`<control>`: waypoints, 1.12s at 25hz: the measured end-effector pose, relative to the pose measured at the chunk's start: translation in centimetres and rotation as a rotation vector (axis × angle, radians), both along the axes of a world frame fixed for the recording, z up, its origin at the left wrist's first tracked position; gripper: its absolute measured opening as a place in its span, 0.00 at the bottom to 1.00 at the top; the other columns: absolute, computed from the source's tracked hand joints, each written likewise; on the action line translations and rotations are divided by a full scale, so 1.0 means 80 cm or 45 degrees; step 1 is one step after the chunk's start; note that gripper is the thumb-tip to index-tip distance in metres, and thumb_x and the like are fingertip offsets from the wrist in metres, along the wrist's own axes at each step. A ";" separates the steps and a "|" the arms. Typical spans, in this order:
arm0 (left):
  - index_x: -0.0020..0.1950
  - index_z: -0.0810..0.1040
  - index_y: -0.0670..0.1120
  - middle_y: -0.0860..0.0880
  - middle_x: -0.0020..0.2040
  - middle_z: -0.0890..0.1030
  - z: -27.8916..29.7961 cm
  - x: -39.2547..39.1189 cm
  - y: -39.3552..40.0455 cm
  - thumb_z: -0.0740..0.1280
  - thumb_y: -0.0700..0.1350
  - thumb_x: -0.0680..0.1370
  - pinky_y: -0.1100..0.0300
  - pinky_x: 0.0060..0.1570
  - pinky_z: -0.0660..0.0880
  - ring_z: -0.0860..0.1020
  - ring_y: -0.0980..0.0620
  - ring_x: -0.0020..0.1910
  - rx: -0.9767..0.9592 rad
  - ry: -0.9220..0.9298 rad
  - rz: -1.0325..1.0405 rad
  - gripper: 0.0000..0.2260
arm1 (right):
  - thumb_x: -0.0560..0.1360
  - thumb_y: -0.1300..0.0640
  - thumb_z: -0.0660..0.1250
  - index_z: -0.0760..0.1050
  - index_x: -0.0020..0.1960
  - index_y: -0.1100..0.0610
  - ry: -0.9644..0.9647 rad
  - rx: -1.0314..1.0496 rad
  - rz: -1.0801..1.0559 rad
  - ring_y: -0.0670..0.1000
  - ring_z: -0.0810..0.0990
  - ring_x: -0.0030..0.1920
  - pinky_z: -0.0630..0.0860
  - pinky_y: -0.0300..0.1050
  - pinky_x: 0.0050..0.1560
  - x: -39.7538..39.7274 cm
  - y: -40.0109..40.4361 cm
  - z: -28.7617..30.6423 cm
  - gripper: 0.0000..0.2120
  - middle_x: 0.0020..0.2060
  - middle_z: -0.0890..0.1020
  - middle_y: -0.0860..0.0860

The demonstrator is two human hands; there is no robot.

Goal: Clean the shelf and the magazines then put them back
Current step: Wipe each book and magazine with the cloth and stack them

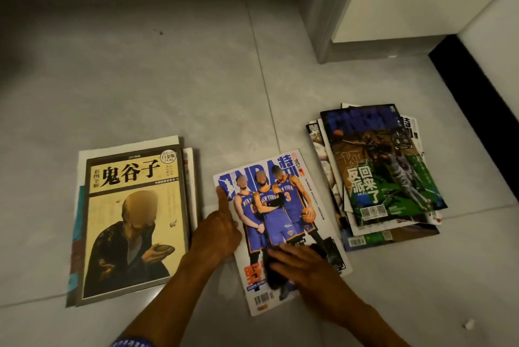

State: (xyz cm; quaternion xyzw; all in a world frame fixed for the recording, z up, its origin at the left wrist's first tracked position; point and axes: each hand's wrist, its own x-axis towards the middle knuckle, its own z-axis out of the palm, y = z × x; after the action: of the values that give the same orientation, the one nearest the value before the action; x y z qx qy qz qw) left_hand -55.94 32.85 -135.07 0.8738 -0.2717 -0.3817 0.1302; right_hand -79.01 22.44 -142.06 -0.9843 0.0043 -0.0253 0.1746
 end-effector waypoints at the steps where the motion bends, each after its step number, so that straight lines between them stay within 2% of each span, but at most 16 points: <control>1: 0.75 0.28 0.51 0.44 0.57 0.79 0.001 -0.002 0.000 0.62 0.49 0.81 0.57 0.49 0.78 0.80 0.51 0.48 -0.007 0.001 -0.006 0.42 | 0.67 0.66 0.73 0.63 0.73 0.48 -0.019 0.107 -0.157 0.49 0.57 0.75 0.58 0.54 0.72 0.020 -0.019 0.008 0.39 0.75 0.57 0.44; 4: 0.75 0.27 0.50 0.44 0.56 0.79 0.002 -0.004 -0.002 0.62 0.49 0.81 0.58 0.49 0.78 0.79 0.53 0.45 0.012 -0.003 -0.031 0.42 | 0.72 0.72 0.65 0.64 0.74 0.56 -0.046 0.300 -0.585 0.53 0.58 0.75 0.59 0.58 0.74 0.100 -0.093 0.024 0.33 0.75 0.61 0.48; 6: 0.74 0.26 0.49 0.44 0.57 0.79 0.003 -0.003 -0.006 0.61 0.50 0.81 0.59 0.49 0.77 0.78 0.54 0.45 0.037 -0.006 -0.062 0.42 | 0.76 0.70 0.62 0.62 0.75 0.59 -0.012 0.351 -0.791 0.57 0.59 0.75 0.59 0.57 0.75 0.136 -0.128 0.027 0.29 0.76 0.61 0.53; 8: 0.74 0.25 0.48 0.44 0.58 0.79 0.003 -0.001 -0.007 0.62 0.50 0.81 0.59 0.49 0.77 0.79 0.53 0.47 0.036 -0.030 -0.077 0.43 | 0.77 0.68 0.62 0.60 0.76 0.59 -0.010 0.341 -0.913 0.58 0.59 0.75 0.58 0.55 0.75 0.142 -0.122 0.024 0.29 0.76 0.60 0.54; 11: 0.74 0.26 0.47 0.45 0.58 0.79 0.002 0.001 -0.007 0.62 0.50 0.81 0.58 0.50 0.78 0.80 0.52 0.49 0.037 -0.060 -0.095 0.44 | 0.74 0.70 0.65 0.60 0.76 0.58 0.011 0.349 -1.009 0.56 0.57 0.76 0.61 0.59 0.73 0.084 -0.067 0.022 0.33 0.76 0.59 0.51; 13: 0.75 0.27 0.47 0.44 0.57 0.79 -0.003 0.002 -0.008 0.63 0.50 0.80 0.58 0.50 0.78 0.80 0.52 0.49 0.032 -0.080 -0.093 0.43 | 0.67 0.71 0.74 0.62 0.75 0.58 -0.029 0.256 -1.031 0.55 0.58 0.74 0.66 0.63 0.68 0.025 -0.025 0.023 0.40 0.73 0.62 0.52; 15: 0.75 0.28 0.48 0.44 0.56 0.79 -0.008 0.002 -0.008 0.63 0.49 0.80 0.57 0.49 0.79 0.80 0.52 0.47 0.017 -0.081 -0.097 0.43 | 0.60 0.69 0.80 0.64 0.72 0.59 -0.034 0.209 -1.055 0.57 0.66 0.70 0.69 0.61 0.62 -0.016 0.011 0.018 0.45 0.69 0.69 0.57; 17: 0.75 0.29 0.49 0.44 0.57 0.79 -0.011 0.001 -0.006 0.63 0.48 0.80 0.57 0.49 0.79 0.80 0.51 0.48 -0.003 -0.070 -0.093 0.42 | 0.61 0.67 0.80 0.68 0.70 0.60 0.007 0.268 -1.174 0.63 0.75 0.63 0.71 0.58 0.59 -0.029 0.029 0.014 0.40 0.67 0.73 0.62; 19: 0.76 0.29 0.50 0.44 0.60 0.79 -0.012 0.001 -0.002 0.62 0.48 0.81 0.56 0.50 0.79 0.80 0.51 0.50 -0.025 -0.046 -0.063 0.41 | 0.72 0.66 0.72 0.69 0.69 0.55 -0.090 0.562 -1.491 0.62 0.77 0.62 0.74 0.60 0.61 -0.009 0.026 0.025 0.28 0.67 0.73 0.59; 21: 0.76 0.29 0.51 0.44 0.62 0.77 -0.011 -0.001 0.000 0.62 0.48 0.81 0.55 0.51 0.79 0.80 0.50 0.52 -0.045 -0.022 -0.043 0.41 | 0.79 0.62 0.63 0.70 0.64 0.45 -0.143 1.083 -1.761 0.57 0.79 0.57 0.79 0.60 0.55 0.013 0.014 0.051 0.17 0.61 0.77 0.54; 22: 0.76 0.29 0.52 0.44 0.64 0.76 -0.012 -0.003 0.001 0.62 0.49 0.81 0.55 0.52 0.79 0.80 0.50 0.54 -0.059 0.000 -0.033 0.41 | 0.80 0.61 0.61 0.72 0.60 0.45 -0.124 1.325 -1.797 0.54 0.80 0.53 0.81 0.55 0.50 0.023 0.009 0.063 0.14 0.56 0.79 0.52; 23: 0.76 0.30 0.52 0.44 0.66 0.75 -0.012 -0.005 0.001 0.64 0.50 0.80 0.55 0.54 0.78 0.79 0.50 0.56 -0.072 0.034 -0.027 0.42 | 0.80 0.62 0.60 0.73 0.58 0.46 -0.046 1.378 -1.751 0.52 0.81 0.49 0.81 0.48 0.44 0.030 0.005 0.069 0.12 0.53 0.80 0.52; 25: 0.77 0.32 0.52 0.45 0.70 0.71 -0.016 -0.010 0.002 0.67 0.54 0.77 0.53 0.58 0.76 0.76 0.48 0.63 -0.077 0.084 -0.022 0.46 | 0.81 0.61 0.60 0.72 0.61 0.50 0.045 1.114 -1.585 0.46 0.80 0.48 0.77 0.35 0.38 0.044 -0.002 0.077 0.12 0.54 0.79 0.51; 26: 0.77 0.34 0.52 0.45 0.71 0.70 -0.018 -0.012 0.004 0.68 0.55 0.76 0.52 0.60 0.75 0.74 0.47 0.65 -0.083 0.073 -0.021 0.46 | 0.80 0.60 0.61 0.71 0.65 0.53 0.042 0.912 -1.573 0.47 0.79 0.53 0.77 0.34 0.41 0.051 -0.007 0.079 0.13 0.57 0.77 0.51; 28: 0.78 0.38 0.52 0.44 0.70 0.69 -0.023 -0.016 0.009 0.69 0.56 0.75 0.50 0.62 0.75 0.73 0.47 0.66 -0.102 0.011 -0.018 0.45 | 0.78 0.59 0.65 0.68 0.69 0.55 0.085 0.599 -1.575 0.54 0.75 0.62 0.79 0.49 0.54 0.063 -0.014 0.071 0.21 0.63 0.75 0.54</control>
State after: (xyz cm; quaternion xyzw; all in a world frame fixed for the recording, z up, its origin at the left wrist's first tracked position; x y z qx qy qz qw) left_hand -57.20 33.56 -136.94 0.8644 -0.2922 -0.3751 0.1635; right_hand -73.96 21.36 -136.36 -0.7362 0.5797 -0.0886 0.3378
